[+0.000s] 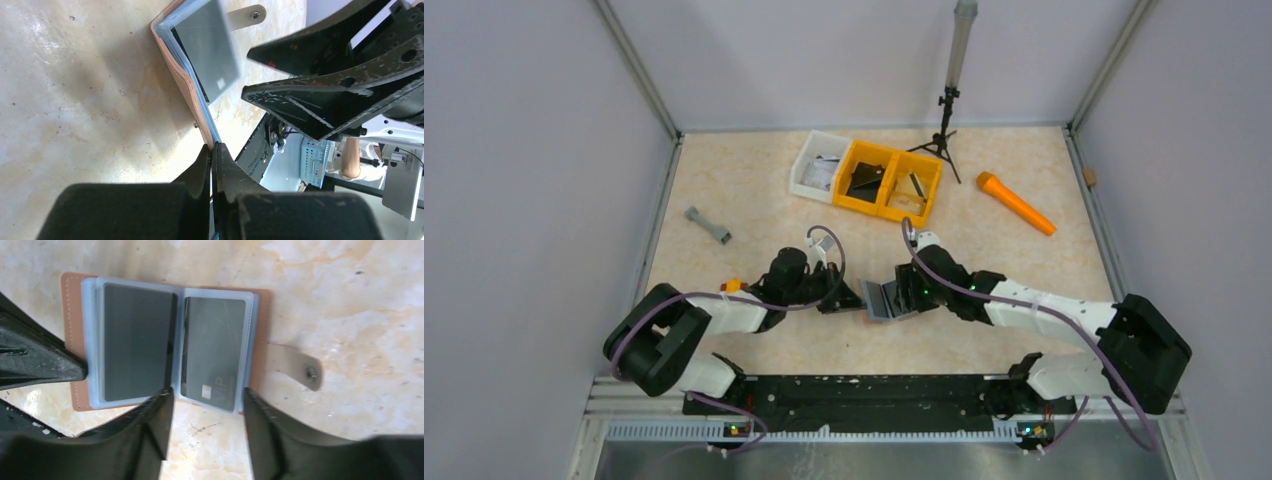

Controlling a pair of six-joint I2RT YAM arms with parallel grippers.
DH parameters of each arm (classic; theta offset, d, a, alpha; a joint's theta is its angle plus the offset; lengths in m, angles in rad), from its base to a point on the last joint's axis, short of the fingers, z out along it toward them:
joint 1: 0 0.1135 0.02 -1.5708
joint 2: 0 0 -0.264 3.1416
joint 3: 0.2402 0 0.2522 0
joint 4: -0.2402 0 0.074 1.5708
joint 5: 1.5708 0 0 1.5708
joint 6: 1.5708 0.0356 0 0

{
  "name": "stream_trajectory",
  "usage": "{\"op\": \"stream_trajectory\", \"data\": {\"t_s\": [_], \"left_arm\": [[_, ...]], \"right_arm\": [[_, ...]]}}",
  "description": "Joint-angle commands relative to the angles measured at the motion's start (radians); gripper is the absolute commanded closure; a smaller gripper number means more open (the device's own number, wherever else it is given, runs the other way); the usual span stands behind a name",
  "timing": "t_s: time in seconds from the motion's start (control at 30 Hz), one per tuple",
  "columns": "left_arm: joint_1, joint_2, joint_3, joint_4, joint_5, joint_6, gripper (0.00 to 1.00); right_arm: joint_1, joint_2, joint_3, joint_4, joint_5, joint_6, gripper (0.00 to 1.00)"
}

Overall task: Take the credit cards out of the card holder
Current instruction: Remove the credit card from the card holder.

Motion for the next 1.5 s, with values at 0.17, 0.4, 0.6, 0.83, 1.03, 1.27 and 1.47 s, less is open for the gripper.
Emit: {"op": "stream_trajectory", "data": {"t_s": [0.17, 0.4, 0.6, 0.83, 1.03, 1.27, 1.47], "left_arm": [[0.000, -0.009, 0.017, 0.024, 0.016, 0.024, 0.95], [0.000, 0.001, 0.013, 0.021, 0.011, 0.017, 0.69], [0.000, 0.039, 0.019, 0.050, 0.011, 0.008, 0.42], [0.000, 0.172, 0.061, 0.155, 0.026, 0.012, 0.48], [0.004, 0.263, 0.095, 0.201, -0.003, 0.017, 0.71], [0.021, 0.317, 0.081, 0.371, 0.044, -0.058, 0.98], [0.059, 0.203, 0.040, 0.399, 0.088, -0.110, 1.00]], "right_arm": [[-0.120, -0.126, -0.051, 0.005, -0.068, -0.037, 0.35], [-0.136, 0.014, -0.032, 0.005, -0.045, -0.027, 0.12], [-0.159, 0.004, -0.087, 0.070, -0.082, -0.005, 0.12], [-0.185, 0.050, -0.118, 0.175, -0.174, 0.008, 0.29], [-0.199, 0.064, -0.134, 0.211, -0.219, 0.015, 0.36], [-0.224, -0.009, -0.143, 0.176, -0.213, 0.009, 0.32], [-0.254, -0.182, -0.178, 0.126, -0.223, -0.005, 0.04]]}}
